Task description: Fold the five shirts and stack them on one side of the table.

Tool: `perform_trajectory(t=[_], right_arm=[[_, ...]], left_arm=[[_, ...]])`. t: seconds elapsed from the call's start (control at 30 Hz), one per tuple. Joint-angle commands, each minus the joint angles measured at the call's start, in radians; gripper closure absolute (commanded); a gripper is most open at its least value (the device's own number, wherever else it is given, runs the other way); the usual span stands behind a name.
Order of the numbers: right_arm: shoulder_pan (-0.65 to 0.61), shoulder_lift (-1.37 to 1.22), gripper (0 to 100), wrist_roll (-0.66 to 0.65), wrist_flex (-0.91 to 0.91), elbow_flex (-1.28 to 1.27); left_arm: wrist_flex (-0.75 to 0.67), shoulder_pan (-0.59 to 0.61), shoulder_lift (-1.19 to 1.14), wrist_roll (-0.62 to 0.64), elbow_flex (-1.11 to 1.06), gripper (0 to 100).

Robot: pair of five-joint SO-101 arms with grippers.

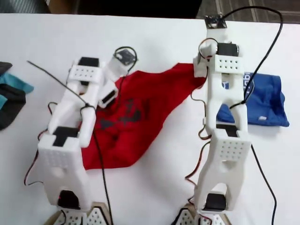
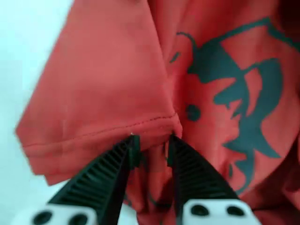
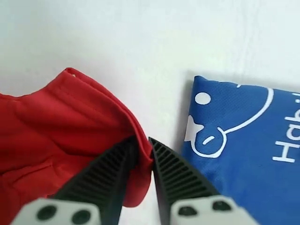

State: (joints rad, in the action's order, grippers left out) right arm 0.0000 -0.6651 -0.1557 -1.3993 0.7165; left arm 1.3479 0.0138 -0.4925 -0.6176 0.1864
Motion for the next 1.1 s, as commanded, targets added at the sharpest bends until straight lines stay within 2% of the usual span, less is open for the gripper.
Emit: perform_trajectory(t=[0.0, 0.1, 0.37, 1.07], right_arm=[[0.016, 0.016, 97.8, -0.006, 0.013, 0.043], [0.015, 0.016, 97.8, -0.006, 0.013, 0.043], [0.010, 0.010, 97.8, -0.006, 0.015, 0.043], [0.010, 0.008, 97.8, -0.006, 0.015, 0.043]], left_arm=[[-0.040, -0.008, -0.014, 0.002, 0.045, 87], [-0.034, -0.018, -0.017, 0.002, 0.062, 87], [0.201, -0.046, -0.029, 0.002, 0.311, 87], [0.183, -0.046, -0.155, 0.005, 0.300, 87]])
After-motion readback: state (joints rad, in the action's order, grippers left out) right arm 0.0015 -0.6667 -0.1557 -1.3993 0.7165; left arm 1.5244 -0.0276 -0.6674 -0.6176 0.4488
